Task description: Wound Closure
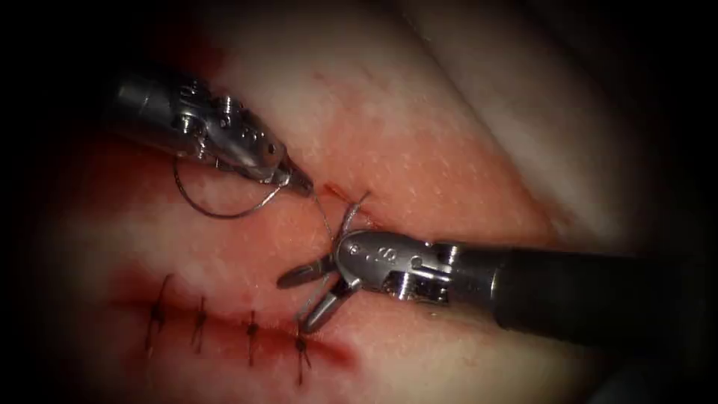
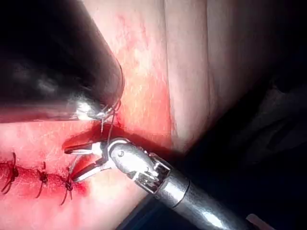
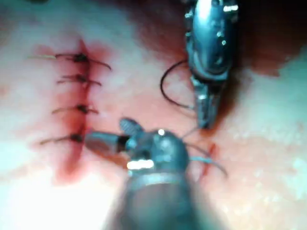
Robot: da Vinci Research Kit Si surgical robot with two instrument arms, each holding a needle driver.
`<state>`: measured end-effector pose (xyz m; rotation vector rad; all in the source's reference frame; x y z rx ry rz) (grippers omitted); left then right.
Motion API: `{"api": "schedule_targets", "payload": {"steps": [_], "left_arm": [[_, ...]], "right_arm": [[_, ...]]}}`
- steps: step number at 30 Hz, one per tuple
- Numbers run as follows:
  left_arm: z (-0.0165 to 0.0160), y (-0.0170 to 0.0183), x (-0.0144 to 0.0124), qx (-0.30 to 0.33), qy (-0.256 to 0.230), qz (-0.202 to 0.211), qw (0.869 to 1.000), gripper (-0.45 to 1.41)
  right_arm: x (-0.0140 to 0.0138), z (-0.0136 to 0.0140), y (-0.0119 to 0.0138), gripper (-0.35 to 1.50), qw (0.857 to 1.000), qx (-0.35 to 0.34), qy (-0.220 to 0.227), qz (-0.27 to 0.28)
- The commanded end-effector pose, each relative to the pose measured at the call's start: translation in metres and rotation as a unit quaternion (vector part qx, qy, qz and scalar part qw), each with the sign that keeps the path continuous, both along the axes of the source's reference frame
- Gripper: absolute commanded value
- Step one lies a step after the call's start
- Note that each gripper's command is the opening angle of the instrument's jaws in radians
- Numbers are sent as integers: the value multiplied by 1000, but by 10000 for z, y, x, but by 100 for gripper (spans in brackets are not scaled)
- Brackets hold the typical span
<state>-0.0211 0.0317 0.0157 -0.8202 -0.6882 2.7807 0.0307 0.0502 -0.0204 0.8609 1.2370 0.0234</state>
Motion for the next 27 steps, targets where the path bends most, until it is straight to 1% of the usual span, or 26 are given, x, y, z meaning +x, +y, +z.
{"api": "schedule_targets", "payload": {"steps": [1,2,3,5,6,7,8,9,10,15,18,22,25,27], "left_arm": [[4,-2,-5,0,0,0,1000,-35],[4,-2,-5,0,0,0,1000,-35],[4,-2,-5,0,0,0,1000,-35],[4,-2,-5,1,1,-2,1000,-35],[4,-3,-4,1,1,-2,1000,-35],[4,-3,-4,1,1,-2,1000,-35],[4,-3,-4,1,1,-2,1000,-35],[4,-3,-3,3,1,-4,1000,-35],[3,-4,-2,3,2,-2,1000,-35],[-1,-9,6,5,1,2,1000,-35],[-4,-13,12,5,2,1,1000,-35],[-11,-22,25,6,2,1,1000,-35],[-19,-34,37,3,2,2,1000,-35],[-23,-39,43,2,1,4,1000,-35]], "right_arm": [[4,8,-4,78,1000,-15,-4,-6],[4,8,-3,73,1000,-23,-6,-6],[4,8,-3,73,1000,-23,-6,-6],[3,9,-1,63,999,-35,-8,0],[3,11,2,34,999,-38,-7,3],[3,12,3,21,999,-38,-8,3],[3,12,3,21,999,-38,-8,3],[2,14,6,-20,999,-41,-12,0],[1,16,9,-35,999,-49,-20,-4],[-1,21,10,-35,998,-59,-30,-11],[-7,24,18,-35,997,-66,-37,7],[-27,29,32,-35,995,-75,-49,35],[-41,32,33,-35,995,-68,-55,41],[-46,30,31,-35,996,-65,-53,43]]}}
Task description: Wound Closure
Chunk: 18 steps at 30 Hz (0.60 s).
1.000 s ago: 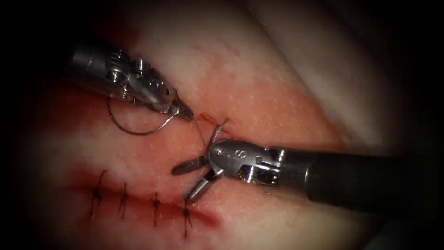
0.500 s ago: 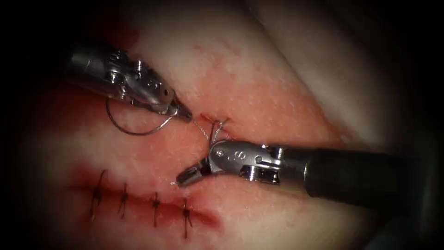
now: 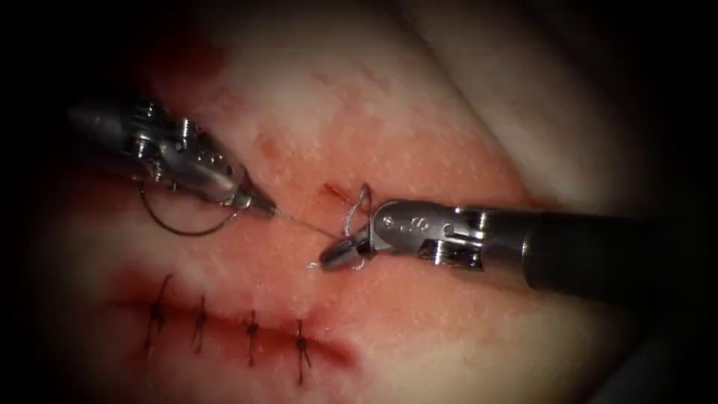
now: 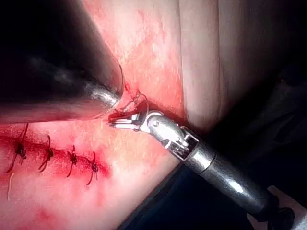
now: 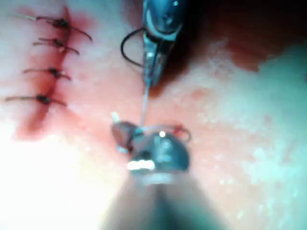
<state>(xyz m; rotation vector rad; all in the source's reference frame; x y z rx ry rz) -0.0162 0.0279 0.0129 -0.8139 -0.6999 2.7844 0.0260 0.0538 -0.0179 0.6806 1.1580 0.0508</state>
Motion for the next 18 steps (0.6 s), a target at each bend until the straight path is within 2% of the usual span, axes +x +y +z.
{"api": "schedule_targets", "payload": {"steps": [1,10,13,14,18], "left_arm": [[3,-5,-2,0,0,-1,1000,-35],[-27,-51,40,0,1,5,1000,-35],[-35,-63,49,3,3,5,1000,-35],[-44,-77,61,3,3,5,1000,-35],[-53,-88,72,3,2,6,1000,-35]], "right_arm": [[-2,4,-6,-35,1000,3,1,1],[-14,8,2,-35,1000,8,-8,26],[-20,12,8,-35,998,2,-21,56],[-33,17,17,-35,996,3,-32,78],[-53,23,30,-35,994,7,-45,101]]}}
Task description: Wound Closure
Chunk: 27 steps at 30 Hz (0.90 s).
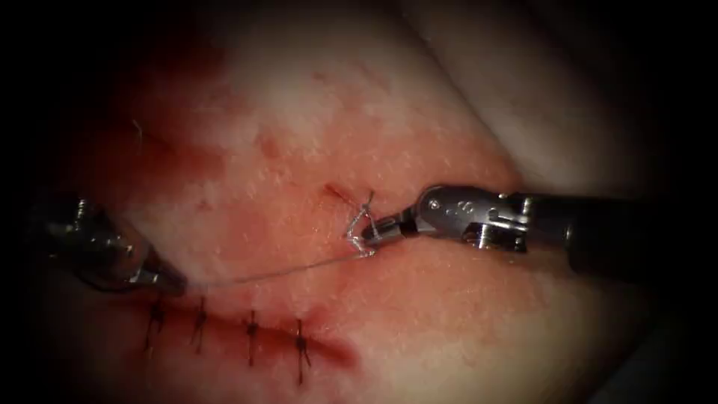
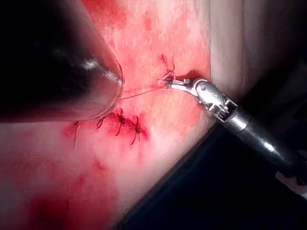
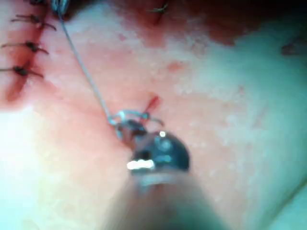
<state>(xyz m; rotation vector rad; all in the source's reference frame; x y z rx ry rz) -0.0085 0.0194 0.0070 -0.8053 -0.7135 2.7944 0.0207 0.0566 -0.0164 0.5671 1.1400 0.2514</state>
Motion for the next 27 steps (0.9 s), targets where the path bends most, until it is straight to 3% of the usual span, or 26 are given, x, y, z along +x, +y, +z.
{"api": "schedule_targets", "payload": {"steps": [1,13,27], "left_arm": [[3,-6,-2,1,1,-2,1000,-35],[-19,-56,33,5,12,-7,1000,-35],[-29,-92,29,2,16,-9,1000,-35]], "right_arm": [[-6,10,5,-35,1000,2,-7,9],[-4,17,14,-35,1000,6,-16,22],[-28,28,42,-35,993,3,-61,101]]}}
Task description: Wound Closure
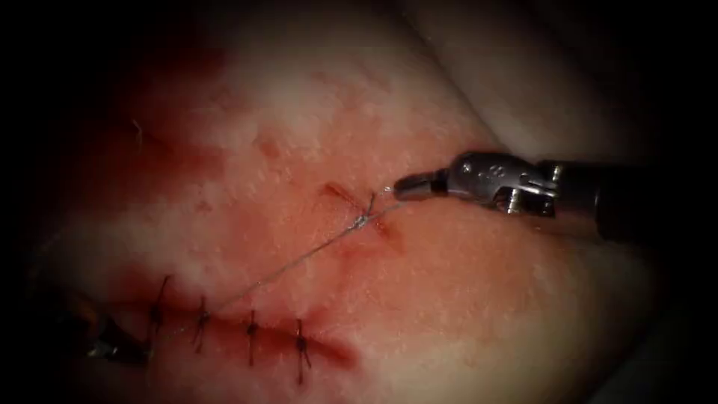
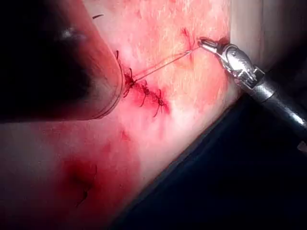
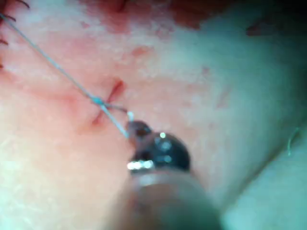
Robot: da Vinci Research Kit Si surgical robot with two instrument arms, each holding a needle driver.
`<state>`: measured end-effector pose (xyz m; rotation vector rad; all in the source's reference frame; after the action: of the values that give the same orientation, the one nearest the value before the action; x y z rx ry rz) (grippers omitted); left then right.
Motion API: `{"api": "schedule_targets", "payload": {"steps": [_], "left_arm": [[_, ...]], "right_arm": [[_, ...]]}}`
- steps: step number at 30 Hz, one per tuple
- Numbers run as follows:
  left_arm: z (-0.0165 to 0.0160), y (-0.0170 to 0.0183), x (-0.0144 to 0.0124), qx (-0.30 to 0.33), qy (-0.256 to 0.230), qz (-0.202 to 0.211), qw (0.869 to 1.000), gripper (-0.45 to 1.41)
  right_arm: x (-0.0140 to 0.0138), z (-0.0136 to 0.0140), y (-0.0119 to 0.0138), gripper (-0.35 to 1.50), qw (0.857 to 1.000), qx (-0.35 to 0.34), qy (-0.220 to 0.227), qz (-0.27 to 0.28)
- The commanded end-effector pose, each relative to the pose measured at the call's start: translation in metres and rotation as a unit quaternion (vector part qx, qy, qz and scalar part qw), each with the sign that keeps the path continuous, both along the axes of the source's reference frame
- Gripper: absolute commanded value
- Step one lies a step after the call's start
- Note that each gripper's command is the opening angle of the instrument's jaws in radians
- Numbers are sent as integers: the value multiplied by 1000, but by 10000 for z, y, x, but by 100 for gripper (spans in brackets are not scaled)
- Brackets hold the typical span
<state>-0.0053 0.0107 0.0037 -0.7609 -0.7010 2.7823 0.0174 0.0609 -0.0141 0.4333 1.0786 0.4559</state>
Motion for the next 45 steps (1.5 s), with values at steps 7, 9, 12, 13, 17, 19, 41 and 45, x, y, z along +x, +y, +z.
{"api": "schedule_targets", "payload": {"steps": [7,9,12,13,17,19,41,45], "left_arm": [[-5,-15,-2,1,1,0,1000,-35],[-7,-18,-4,1,-1,0,1000,-35],[-8,-21,-4,1,-1,1,1000,-35],[-7,-22,-4,2,-1,1,1000,-35],[-4,-27,-2,3,-1,1,1000,-35],[-3,-28,0,5,0,0,1000,-35],[-109,144,-52,-56,-37,-39,997,-35],[-117,182,-74,-66,-46,-39,996,-35]], "right_arm": [[-4,12,16,-35,999,-13,-25,45],[-13,14,21,-35,997,-20,-34,59],[-22,16,26,-35,996,-27,-42,72],[-24,17,27,-35,996,-27,-45,77],[-26,20,25,-35,995,-33,-54,80],[-24,20,24,-35,995,-33,-55,80],[-32,-44,44,141,967,-41,-74,240],[-37,-62,41,141,958,-36,-92,268]]}}
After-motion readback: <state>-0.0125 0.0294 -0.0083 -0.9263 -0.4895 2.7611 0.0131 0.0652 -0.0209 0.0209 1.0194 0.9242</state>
